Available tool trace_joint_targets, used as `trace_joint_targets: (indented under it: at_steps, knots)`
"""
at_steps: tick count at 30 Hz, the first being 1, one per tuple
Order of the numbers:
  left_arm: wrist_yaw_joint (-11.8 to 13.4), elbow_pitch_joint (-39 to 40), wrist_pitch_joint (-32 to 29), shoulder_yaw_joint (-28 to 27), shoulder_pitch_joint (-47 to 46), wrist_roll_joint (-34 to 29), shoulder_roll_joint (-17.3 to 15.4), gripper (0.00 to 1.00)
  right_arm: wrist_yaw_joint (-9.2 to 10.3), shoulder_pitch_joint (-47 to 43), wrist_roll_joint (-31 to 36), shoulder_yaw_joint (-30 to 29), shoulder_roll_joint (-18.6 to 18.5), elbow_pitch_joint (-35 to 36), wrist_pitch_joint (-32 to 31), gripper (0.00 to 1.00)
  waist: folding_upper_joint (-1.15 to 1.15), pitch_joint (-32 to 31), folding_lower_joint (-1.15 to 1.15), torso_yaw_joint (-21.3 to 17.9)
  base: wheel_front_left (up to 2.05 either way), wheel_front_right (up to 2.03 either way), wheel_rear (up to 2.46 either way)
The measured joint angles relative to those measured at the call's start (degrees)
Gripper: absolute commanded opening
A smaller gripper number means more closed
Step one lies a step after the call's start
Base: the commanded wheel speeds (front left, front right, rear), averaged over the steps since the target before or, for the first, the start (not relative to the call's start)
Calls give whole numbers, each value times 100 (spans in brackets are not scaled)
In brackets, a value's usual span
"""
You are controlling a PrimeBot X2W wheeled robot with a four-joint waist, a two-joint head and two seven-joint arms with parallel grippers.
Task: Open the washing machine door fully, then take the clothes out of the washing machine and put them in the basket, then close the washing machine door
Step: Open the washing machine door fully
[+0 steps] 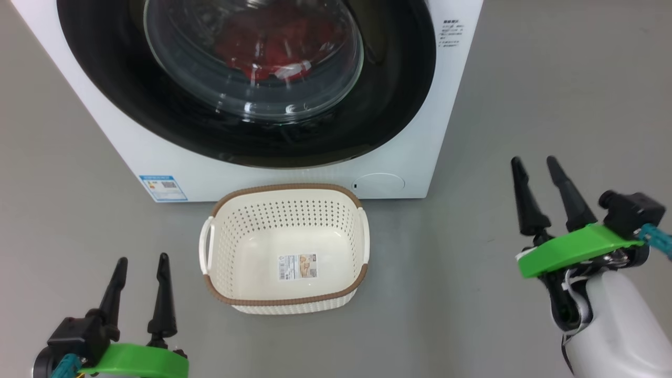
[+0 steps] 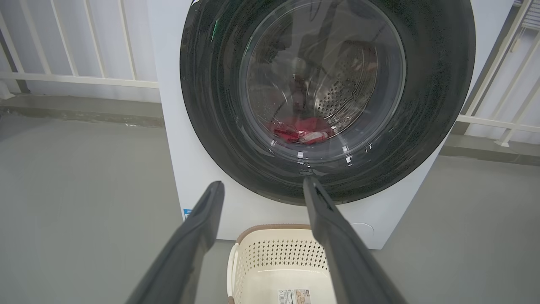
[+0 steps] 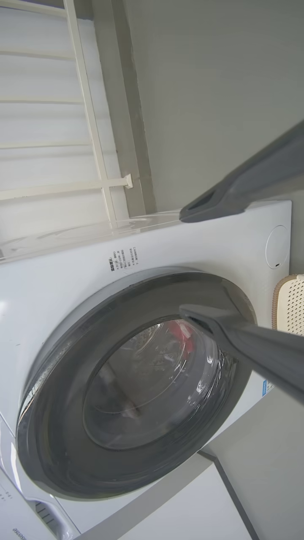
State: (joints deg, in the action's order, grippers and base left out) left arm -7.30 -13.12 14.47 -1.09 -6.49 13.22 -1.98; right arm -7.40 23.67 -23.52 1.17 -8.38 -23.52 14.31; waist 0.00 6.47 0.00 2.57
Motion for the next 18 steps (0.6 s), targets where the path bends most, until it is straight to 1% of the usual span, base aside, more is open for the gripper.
trace_joint_targets:
  at_steps: [1,2,3,4,5,6,7,11,18]
  knots:
    - [0,8,0,1,-12,1,1,100,0,51,-159,-25,-12,5,0,100,0,28,0,16,0,0,0]
    - [0,16,0,2,-21,1,1,100,0,108,-230,-26,-49,4,0,92,0,58,0,32,0,0,0]
    - [0,31,0,3,-24,1,0,100,0,169,-291,-42,-85,7,0,70,0,89,0,47,0,0,0]
    - [0,42,0,12,-26,2,1,100,0,236,-420,-74,-111,5,0,40,0,120,0,62,0,0,0]
    - [0,46,0,24,-34,3,1,100,0,299,-497,-90,-156,3,0,26,0,153,0,80,0,0,0]
    - [0,47,0,38,-59,3,1,100,0,364,-563,-123,-193,2,0,9,0,185,0,98,0,0,0]
    - [0,58,0,51,-97,4,1,100,0,432,-665,-158,-226,-1,1,0,0,219,0,118,0,0,0]
    - [0,105,1,99,-235,4,3,100,0,701,-1024,-163,-393,-100,1,0,0,365,0,203,0,0,0]
    - [0,186,3,114,-376,4,5,100,0,1279,-2064,12,-690,-398,1,0,0,639,0,372,0,0,0]
